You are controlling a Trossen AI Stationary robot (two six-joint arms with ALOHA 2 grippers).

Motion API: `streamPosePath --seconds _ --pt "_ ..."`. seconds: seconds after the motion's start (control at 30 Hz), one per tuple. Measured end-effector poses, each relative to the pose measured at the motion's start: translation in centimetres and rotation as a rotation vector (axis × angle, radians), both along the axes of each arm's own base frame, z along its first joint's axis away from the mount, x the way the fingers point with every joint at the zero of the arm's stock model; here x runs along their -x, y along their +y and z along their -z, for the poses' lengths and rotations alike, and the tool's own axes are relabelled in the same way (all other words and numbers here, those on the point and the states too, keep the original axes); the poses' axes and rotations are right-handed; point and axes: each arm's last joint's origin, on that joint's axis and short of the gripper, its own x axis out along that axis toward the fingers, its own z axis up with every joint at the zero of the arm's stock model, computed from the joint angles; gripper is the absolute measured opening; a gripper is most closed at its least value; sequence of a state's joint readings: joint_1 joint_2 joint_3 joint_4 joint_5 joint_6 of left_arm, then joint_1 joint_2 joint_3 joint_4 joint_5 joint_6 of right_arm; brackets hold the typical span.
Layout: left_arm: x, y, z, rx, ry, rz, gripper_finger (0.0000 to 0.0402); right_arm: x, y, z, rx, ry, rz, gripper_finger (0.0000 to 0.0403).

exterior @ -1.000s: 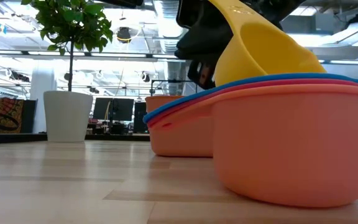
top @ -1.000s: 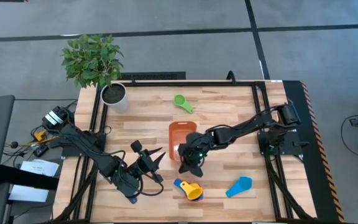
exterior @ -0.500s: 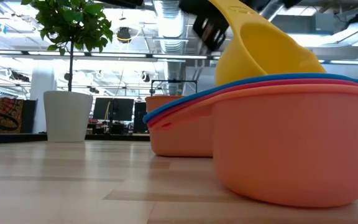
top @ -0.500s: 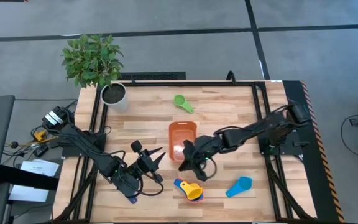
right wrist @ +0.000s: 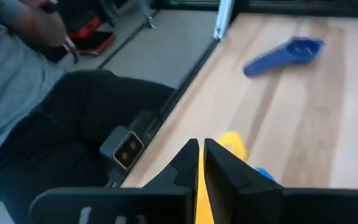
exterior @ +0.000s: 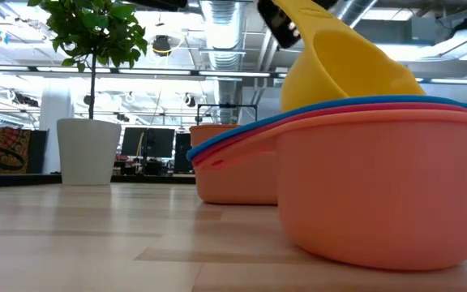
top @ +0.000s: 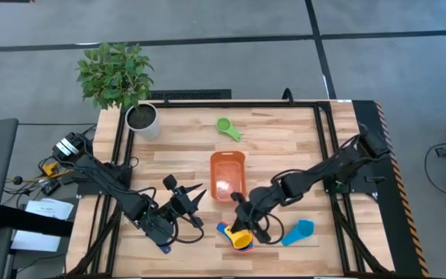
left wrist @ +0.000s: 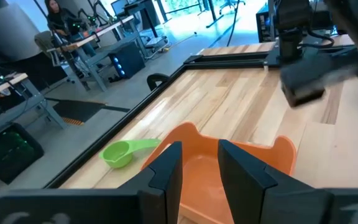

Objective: Nest measuring cups in basket
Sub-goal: Stack the yellow measuring cup on top of the blue measuring cup

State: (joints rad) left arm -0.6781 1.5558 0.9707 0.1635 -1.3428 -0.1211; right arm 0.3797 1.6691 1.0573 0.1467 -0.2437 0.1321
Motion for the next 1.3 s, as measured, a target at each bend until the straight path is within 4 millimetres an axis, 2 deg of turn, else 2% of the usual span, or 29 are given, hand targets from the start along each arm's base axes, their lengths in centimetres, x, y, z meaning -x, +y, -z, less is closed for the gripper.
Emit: streamPosePath --seconds 0.23,0.47,0.77,0.9,1.13,1.3 --pt "-0.2 0.3 0.0 -0.002 0.002 -0.009 0.0094 -1.4 -0.1 2.5 -0.008 0.035 -0.023 0.0047" --pt "-0.5 0.7 0.0 0.003 0.004 -0.016 0.0094 -1.5 -0.8 2.7 -0.005 0.062 -0.014 0.0047" --pt "-1.1 1.1 0.1 0.044 0.024 0.062 0.0094 -1.1 -0.2 2.4 -0.014 0.069 -0.044 0.0047" --pt "-1.1 1.1 0.1 0.045 0.026 0.066 0.0094 -0.3 -0.1 1.2 -0.008 0.071 -0.010 0.0047" --pt "-1.1 1.1 0.1 0.045 0.027 0.066 0.0094 3.6 0.5 -2.7 0.193 0.022 0.222 0.0049" --pt "-1.1 1.1 0.1 0.050 0.024 0.068 0.0094 6.0 2.8 -2.6 0.329 0.025 0.380 0.0076"
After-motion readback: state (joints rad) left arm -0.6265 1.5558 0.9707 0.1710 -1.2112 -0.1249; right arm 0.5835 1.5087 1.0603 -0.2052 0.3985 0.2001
